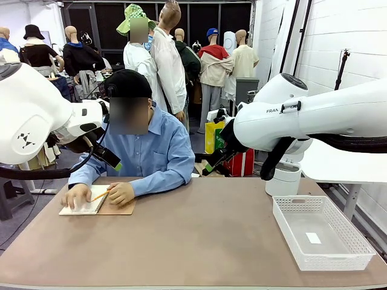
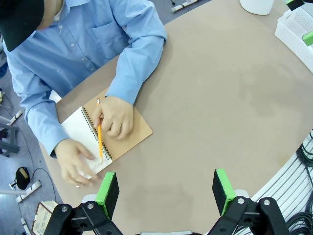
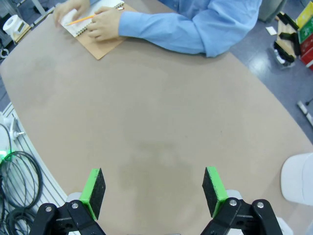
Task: Sort the paper based on its condition.
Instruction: If a person hands you a paper, place it in the Organizing basket , and if it's crumpled, put it in the Trash can.
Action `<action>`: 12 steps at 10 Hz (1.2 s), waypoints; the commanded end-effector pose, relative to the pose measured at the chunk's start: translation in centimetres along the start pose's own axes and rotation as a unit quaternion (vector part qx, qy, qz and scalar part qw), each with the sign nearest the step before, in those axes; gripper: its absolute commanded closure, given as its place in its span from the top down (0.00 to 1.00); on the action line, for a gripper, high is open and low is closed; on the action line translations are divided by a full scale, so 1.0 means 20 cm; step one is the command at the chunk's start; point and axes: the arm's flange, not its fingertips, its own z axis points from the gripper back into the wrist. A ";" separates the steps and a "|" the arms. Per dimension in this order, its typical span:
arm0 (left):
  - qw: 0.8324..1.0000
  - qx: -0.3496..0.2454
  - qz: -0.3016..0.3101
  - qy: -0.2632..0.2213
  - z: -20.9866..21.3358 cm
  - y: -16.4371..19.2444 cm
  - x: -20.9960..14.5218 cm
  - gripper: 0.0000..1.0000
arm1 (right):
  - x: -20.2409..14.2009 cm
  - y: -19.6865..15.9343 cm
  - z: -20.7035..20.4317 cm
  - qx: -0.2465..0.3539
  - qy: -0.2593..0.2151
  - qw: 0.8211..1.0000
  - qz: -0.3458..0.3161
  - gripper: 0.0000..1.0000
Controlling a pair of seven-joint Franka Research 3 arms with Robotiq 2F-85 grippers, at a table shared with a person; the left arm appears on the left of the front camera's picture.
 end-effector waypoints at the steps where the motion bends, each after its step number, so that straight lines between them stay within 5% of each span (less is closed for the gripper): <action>1: 1.000 -0.001 0.001 -0.001 0.00 0.00 0.00 1.00 | 0.00 0.00 0.00 -0.006 0.006 1.000 0.003 1.00; 12: 1.000 -0.001 0.001 -0.001 0.00 0.00 0.00 1.00 | 0.00 0.00 0.00 -0.006 0.006 1.000 0.003 1.00</action>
